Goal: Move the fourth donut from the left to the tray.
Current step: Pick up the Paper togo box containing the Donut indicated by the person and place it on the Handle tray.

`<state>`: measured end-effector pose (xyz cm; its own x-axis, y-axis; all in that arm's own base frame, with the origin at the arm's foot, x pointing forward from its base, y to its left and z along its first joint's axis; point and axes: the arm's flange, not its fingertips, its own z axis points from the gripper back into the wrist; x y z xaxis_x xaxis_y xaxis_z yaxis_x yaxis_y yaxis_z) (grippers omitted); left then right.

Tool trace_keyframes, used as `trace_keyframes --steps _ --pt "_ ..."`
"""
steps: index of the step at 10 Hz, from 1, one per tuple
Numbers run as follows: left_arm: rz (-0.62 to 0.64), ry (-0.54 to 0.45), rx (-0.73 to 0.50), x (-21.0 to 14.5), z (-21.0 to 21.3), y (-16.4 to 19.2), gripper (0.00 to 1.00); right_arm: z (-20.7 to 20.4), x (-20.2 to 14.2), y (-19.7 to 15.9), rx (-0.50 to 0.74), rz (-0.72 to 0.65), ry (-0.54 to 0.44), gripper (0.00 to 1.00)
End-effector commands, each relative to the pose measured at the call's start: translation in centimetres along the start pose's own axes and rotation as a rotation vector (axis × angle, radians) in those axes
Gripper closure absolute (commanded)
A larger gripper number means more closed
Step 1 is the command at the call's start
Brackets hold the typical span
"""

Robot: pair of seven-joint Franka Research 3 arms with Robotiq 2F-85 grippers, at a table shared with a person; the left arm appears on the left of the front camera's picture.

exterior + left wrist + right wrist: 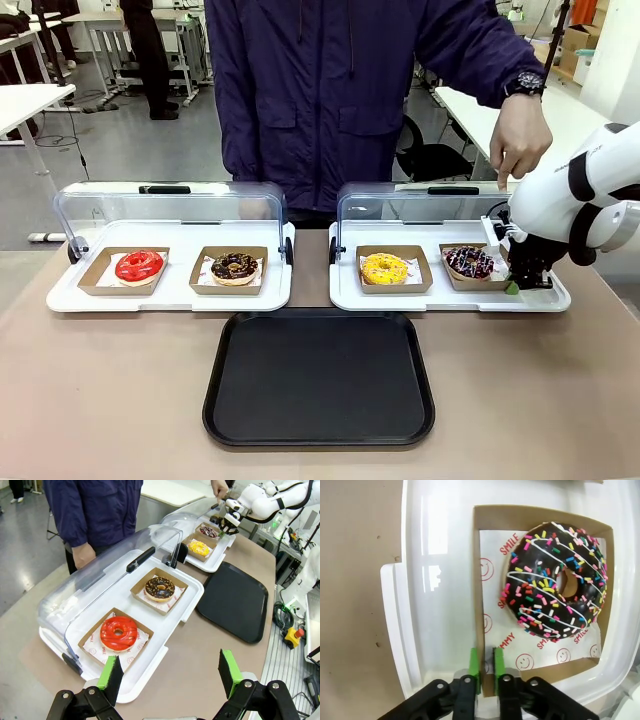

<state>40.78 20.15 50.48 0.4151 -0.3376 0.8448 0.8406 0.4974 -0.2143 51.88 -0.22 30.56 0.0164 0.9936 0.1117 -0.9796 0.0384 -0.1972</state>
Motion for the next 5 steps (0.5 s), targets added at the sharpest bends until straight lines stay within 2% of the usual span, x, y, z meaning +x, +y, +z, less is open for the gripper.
trace_keyframes --steps 1,3,4,5 --pt "-0.017 -0.008 -0.010 0.02 0.11 -0.01 0.00 0.38 -0.07 -0.61 0.012 0.016 0.000 1.00" --pt "-0.017 -0.008 -0.010 0.02 0.11 -0.01 0.00 0.46 -0.20 -0.59 -0.010 0.011 -0.009 1.00" --pt "-0.017 -0.008 -0.010 0.02 0.11 -0.01 0.00 0.79 -0.32 -0.89 0.004 -0.005 -0.055 1.00" --pt "-0.017 -0.008 -0.010 0.02 0.11 -0.01 0.00 0.24 0.01 -0.26 0.002 0.000 -0.002 1.00"
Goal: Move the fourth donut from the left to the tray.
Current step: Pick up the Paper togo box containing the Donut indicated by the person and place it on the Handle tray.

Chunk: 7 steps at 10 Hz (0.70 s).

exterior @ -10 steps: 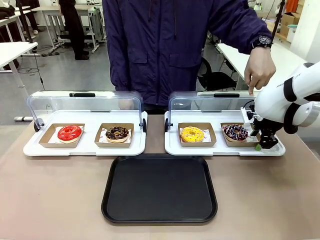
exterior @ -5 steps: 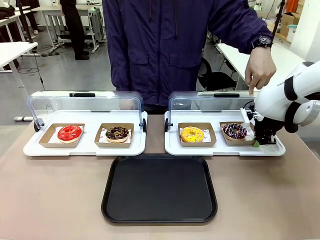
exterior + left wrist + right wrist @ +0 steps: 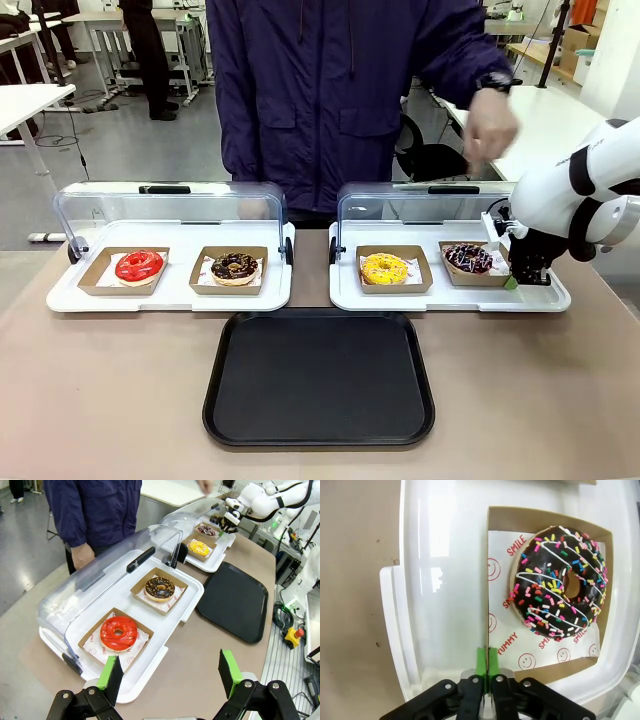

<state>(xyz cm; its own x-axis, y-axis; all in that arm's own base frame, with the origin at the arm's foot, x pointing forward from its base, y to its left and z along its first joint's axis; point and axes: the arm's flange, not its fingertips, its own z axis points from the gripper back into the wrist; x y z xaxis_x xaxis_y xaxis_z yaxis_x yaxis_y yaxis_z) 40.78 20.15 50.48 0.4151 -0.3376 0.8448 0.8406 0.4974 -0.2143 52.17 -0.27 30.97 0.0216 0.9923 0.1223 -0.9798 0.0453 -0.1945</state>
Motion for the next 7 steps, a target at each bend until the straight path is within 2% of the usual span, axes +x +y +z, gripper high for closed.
trace_keyframes --steps 1,3,5,7 --pt "-0.017 -0.008 -0.010 0.0 0.1 0.0 0.00 -0.1 0.0 0.1 0.001 0.007 0.007 1.00" --pt "-0.017 -0.008 -0.010 0.0 0.1 0.0 0.00 0.0 0.0 0.0 0.001 0.002 0.001 0.98" --pt "-0.017 -0.008 -0.010 0.0 0.1 0.0 0.00 3.6 0.6 1.0 -0.118 -0.096 -0.001 0.98" --pt "-0.017 -0.008 -0.010 0.0 0.1 0.0 0.00 5.8 2.0 2.0 -0.140 -0.093 0.011 0.98"
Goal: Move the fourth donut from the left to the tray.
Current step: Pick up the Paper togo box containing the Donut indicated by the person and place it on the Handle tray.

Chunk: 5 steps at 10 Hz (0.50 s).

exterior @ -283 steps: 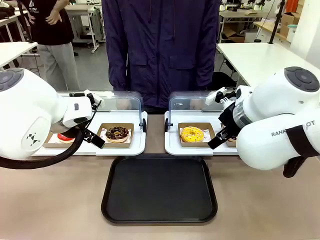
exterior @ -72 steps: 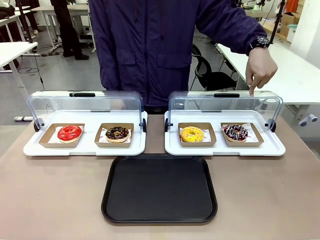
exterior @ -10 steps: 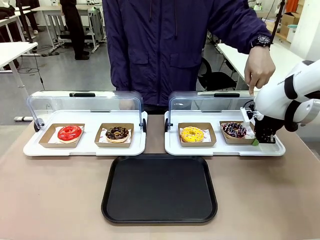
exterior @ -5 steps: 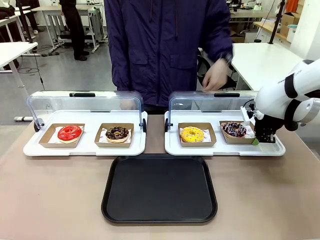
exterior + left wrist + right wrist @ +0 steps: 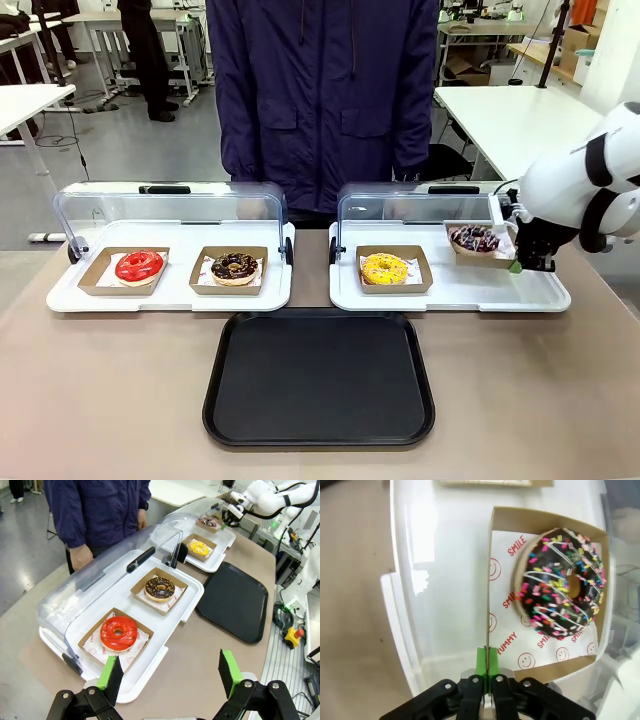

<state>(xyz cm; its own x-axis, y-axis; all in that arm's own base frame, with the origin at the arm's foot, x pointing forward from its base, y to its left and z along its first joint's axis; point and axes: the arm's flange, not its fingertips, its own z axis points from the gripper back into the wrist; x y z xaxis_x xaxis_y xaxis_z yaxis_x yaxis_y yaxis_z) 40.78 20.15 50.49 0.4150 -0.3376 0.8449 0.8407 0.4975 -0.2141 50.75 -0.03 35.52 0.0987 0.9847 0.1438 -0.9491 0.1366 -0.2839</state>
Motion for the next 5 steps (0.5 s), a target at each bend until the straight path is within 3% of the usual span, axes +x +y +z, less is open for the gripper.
trace_keyframes --steps 1,5 --pt "-0.017 -0.008 -0.011 0.0 0.1 0.0 0.00 2.5 2.0 2.0 -0.044 -0.011 0.015 0.98" --pt "-0.017 -0.008 -0.011 0.0 0.1 0.0 0.00 6.2 7.0 5.5 -0.044 -0.040 0.018 0.98"
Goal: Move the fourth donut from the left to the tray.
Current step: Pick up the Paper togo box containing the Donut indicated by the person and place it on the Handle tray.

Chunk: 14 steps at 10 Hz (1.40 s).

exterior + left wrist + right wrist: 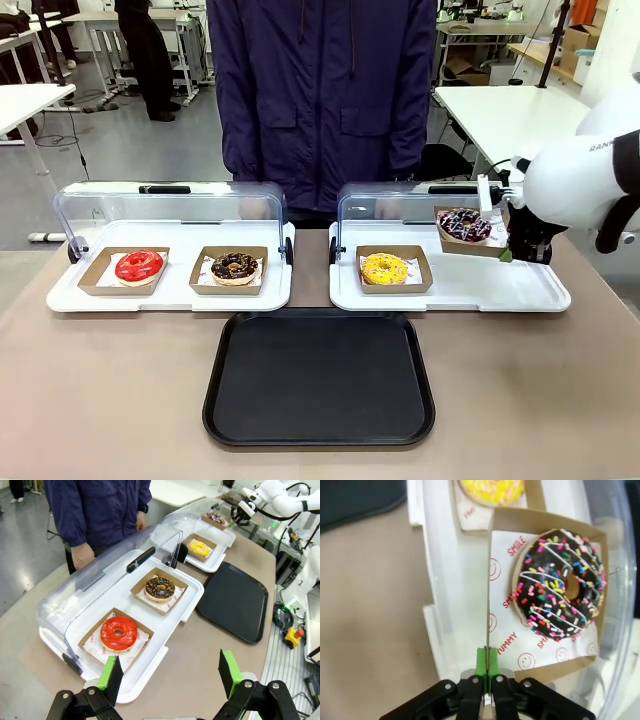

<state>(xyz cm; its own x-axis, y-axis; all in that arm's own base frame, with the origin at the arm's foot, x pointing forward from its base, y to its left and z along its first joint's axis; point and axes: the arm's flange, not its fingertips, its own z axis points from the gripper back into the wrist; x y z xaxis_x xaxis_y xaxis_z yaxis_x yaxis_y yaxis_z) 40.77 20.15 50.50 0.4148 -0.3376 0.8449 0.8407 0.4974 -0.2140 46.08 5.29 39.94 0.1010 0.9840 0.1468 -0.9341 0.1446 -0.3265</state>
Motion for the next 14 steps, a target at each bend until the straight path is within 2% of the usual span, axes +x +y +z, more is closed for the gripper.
trace_keyframes --steps 1,3,4,6,7,8,9,13,14 --pt "-0.016 -0.007 -0.011 0.0 0.1 0.0 0.00 2.1 3.0 2.7 0.009 -0.043 0.023 0.98" --pt "-0.016 -0.007 -0.011 0.0 0.1 0.0 0.00 3.0 6.5 5.0 0.027 -0.071 0.012 0.98" --pt "-0.016 -0.007 -0.011 0.0 0.1 0.0 0.00 3.3 8.6 6.6 0.063 -0.053 0.008 0.98" --pt "-0.016 -0.007 -0.011 0.0 0.1 0.0 0.00 3.7 11.3 8.2 0.058 -0.019 -0.014 0.98" --pt "-0.016 -0.007 -0.011 0.0 0.1 0.0 0.00 3.6 12.0 8.8 0.076 0.005 -0.004 0.98" --pt "-0.016 -0.007 -0.011 0.0 0.1 0.0 0.00 3.6 12.3 9.3 0.107 0.063 -0.039 0.98" --pt "-0.016 -0.007 -0.011 0.0 0.1 0.0 0.00 3.5 12.1 8.5 0.079 0.002 -0.031 0.98" --pt "-0.016 -0.007 -0.011 0.0 0.1 0.0 0.00 3.4 12.3 8.8 0.098 0.009 -0.038 0.98" --pt "-0.016 -0.007 -0.011 0.0 0.1 0.0 0.00 3.0 14.5 11.0 0.049 -0.020 0.032 0.98"
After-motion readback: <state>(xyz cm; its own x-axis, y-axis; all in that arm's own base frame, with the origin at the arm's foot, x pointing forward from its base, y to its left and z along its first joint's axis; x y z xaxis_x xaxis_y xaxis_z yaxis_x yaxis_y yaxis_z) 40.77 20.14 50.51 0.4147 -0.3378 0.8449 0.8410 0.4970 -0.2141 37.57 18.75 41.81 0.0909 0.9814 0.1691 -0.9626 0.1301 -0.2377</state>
